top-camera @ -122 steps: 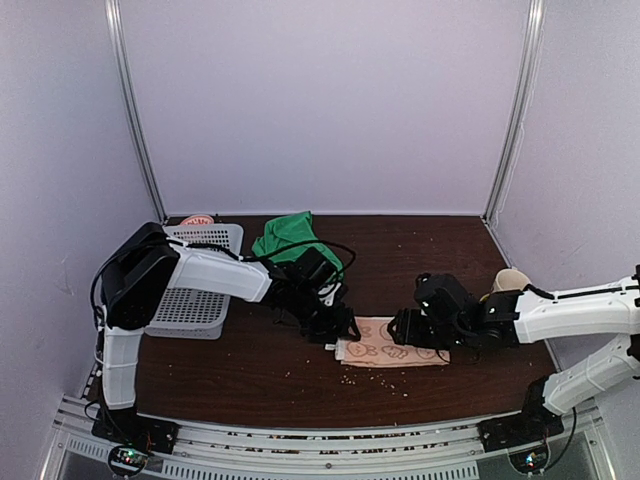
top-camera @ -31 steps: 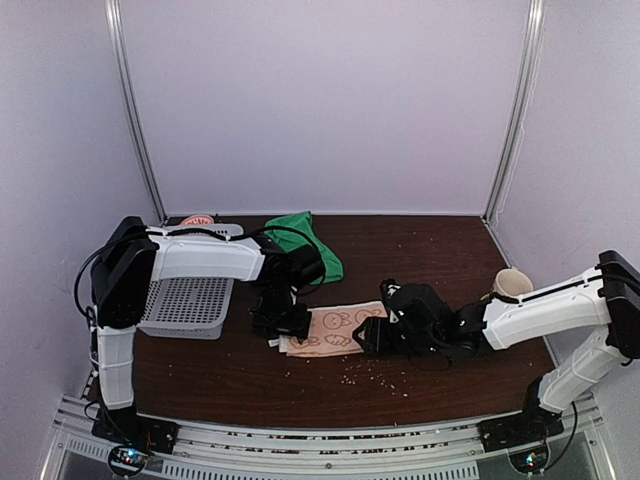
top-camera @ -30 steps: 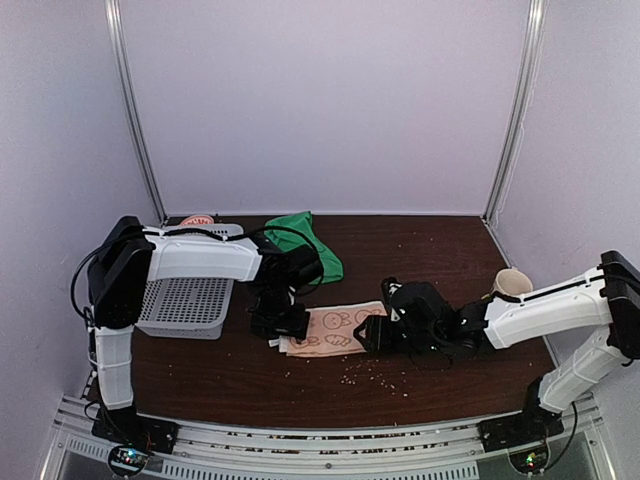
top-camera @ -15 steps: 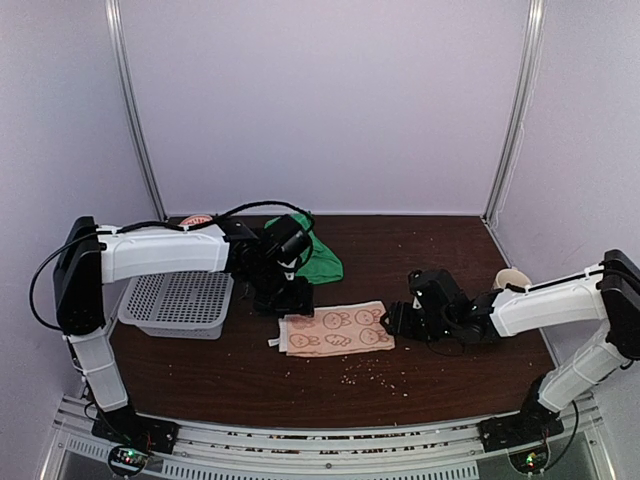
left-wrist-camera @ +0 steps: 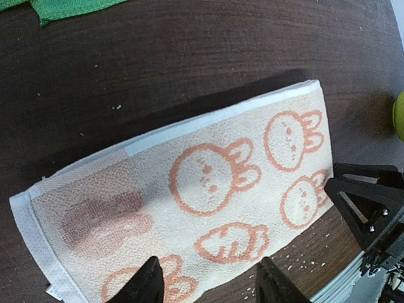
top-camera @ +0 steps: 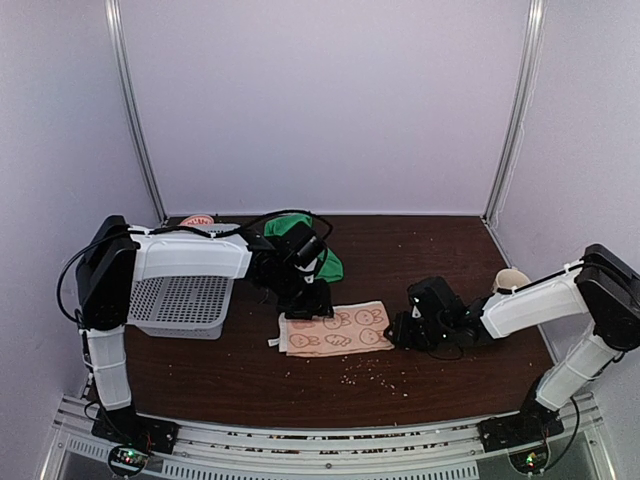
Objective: Roll the towels
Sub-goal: Roll the towel from the center of the board.
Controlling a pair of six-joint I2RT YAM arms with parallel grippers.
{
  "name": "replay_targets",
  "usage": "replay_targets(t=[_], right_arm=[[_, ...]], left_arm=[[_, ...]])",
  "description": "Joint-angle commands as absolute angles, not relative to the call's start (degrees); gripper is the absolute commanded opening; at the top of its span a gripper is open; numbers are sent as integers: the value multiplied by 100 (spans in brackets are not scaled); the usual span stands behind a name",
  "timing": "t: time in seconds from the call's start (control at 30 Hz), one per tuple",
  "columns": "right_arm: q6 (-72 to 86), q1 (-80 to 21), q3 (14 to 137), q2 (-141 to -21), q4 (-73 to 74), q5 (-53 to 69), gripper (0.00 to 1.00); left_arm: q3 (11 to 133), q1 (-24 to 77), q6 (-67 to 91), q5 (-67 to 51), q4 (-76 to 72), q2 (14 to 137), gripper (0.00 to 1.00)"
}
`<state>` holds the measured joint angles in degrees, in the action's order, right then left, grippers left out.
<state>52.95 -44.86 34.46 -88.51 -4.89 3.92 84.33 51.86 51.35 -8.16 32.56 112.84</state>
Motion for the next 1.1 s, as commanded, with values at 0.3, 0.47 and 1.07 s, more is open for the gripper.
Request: replay_targets(t=[0.3,0.47,1.07], right_arm=[[5481,-4425,3353,-9066,-480,442,7],[5087,-4425,3590,-8793,234,139,0],[3783,-4801,4659,-7850,2242,-857,0]], left_arm=[[8241,5204,4858,-946,2659,11600,47],[8098,5214,4962,-1211,2334,11697,45],[8358,5379,5046,-1697,1772,12098,43]])
